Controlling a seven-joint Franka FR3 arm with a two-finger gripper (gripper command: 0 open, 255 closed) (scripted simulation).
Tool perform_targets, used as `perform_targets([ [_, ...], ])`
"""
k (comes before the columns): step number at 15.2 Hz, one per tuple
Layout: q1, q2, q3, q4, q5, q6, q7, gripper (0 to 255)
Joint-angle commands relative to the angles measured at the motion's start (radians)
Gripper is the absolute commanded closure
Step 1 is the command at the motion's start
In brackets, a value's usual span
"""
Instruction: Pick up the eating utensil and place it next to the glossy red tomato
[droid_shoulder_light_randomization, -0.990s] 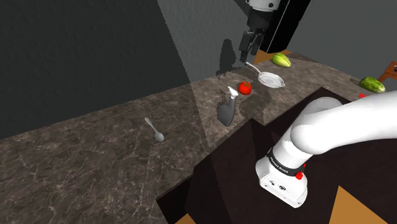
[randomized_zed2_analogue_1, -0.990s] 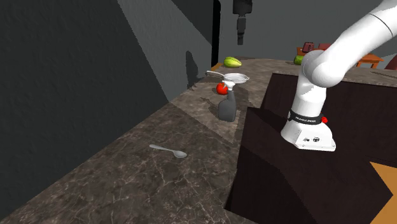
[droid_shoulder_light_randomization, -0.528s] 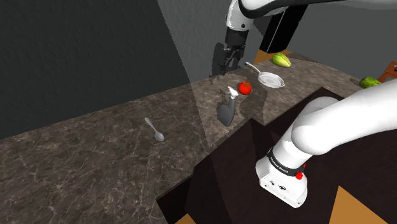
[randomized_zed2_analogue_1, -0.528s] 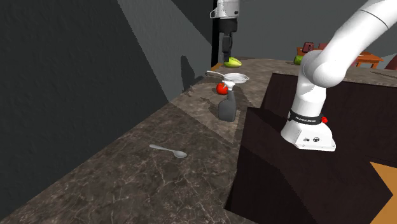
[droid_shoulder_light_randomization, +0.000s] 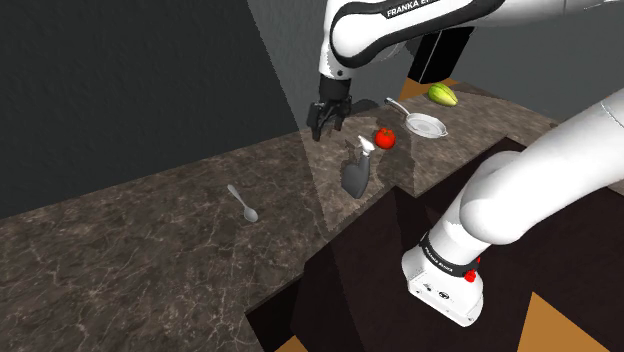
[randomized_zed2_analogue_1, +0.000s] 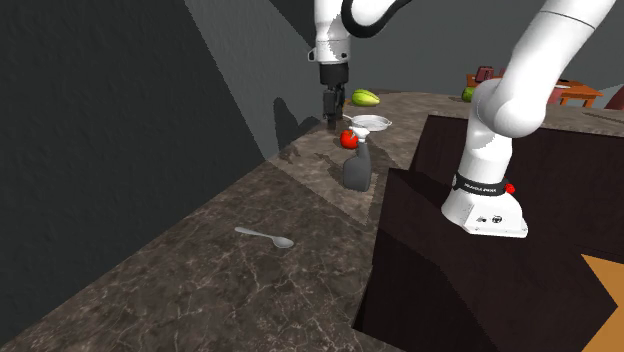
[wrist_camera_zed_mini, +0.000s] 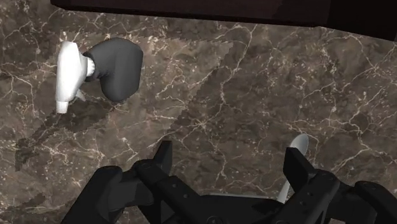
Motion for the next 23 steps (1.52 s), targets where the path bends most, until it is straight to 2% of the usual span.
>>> perform_targets([
  [1,0.009,0.073,0.013,0.021,0.016,0.051,0.023,0],
  [12,0.060,0.477,0.069,0.195,0.076,0.275,0.132,0],
  [23,0.120,0.896,0.092,0.522,0.098,0.368,0.227,0],
])
